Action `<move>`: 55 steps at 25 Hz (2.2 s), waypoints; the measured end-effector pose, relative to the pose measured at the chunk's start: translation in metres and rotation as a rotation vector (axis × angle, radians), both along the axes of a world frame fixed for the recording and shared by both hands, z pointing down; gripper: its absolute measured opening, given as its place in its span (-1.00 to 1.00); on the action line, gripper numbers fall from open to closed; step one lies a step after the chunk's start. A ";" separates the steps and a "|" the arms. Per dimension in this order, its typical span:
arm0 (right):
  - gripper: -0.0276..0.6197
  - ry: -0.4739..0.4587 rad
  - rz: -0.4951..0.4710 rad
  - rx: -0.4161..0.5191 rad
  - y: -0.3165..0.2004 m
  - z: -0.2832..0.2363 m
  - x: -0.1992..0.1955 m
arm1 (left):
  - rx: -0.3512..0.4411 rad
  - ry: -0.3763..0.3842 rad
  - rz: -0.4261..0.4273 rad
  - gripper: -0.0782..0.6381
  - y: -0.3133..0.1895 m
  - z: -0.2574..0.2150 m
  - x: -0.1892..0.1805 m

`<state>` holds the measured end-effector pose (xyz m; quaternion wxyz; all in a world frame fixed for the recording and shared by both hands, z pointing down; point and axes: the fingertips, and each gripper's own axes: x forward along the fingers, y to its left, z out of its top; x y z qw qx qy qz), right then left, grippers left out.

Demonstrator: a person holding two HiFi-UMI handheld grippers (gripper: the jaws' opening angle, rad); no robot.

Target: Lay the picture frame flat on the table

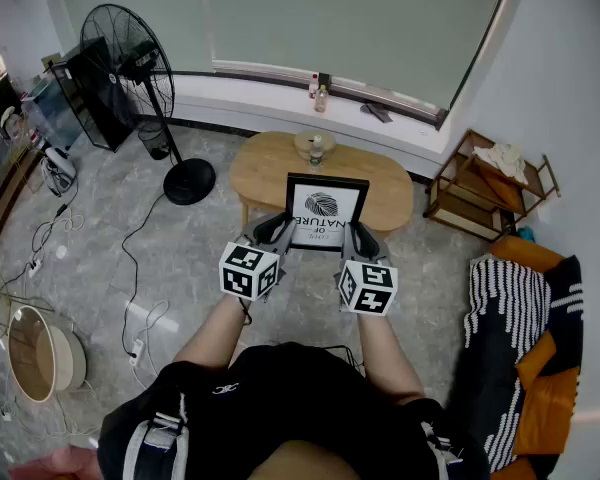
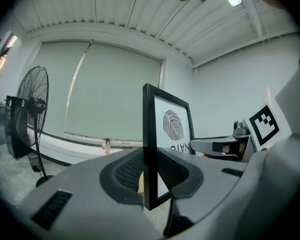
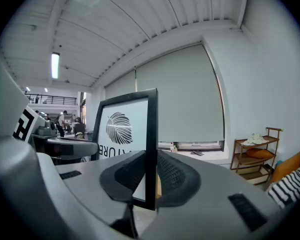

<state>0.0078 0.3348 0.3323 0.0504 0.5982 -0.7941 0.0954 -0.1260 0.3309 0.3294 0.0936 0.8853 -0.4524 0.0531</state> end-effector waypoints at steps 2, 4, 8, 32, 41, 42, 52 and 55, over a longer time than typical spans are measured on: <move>-0.66 0.007 -0.007 0.004 -0.002 0.001 -0.003 | 0.004 0.008 -0.005 -0.52 -0.001 0.003 -0.003; -0.66 0.009 -0.011 0.003 -0.002 0.002 -0.010 | 0.003 0.015 -0.009 -0.52 0.000 0.004 -0.010; -0.65 0.000 -0.011 -0.003 -0.008 0.002 -0.029 | 0.003 0.016 -0.014 -0.52 -0.006 0.003 -0.030; -0.65 -0.001 0.052 0.020 -0.040 0.011 -0.110 | 0.030 0.035 0.087 -0.52 -0.047 0.015 -0.110; -0.65 -0.016 0.028 0.017 -0.132 0.031 -0.079 | 0.008 0.022 0.071 -0.51 -0.137 0.035 -0.079; -0.65 -0.016 0.029 0.015 -0.147 0.034 -0.071 | 0.000 0.022 0.070 -0.51 -0.152 0.038 -0.071; -0.65 -0.066 0.021 -0.033 -0.343 0.035 0.029 | -0.056 -0.021 0.059 -0.51 -0.345 0.036 0.029; -0.65 -0.068 0.020 -0.054 -0.402 0.035 0.059 | -0.079 -0.028 0.057 -0.51 -0.406 0.035 0.059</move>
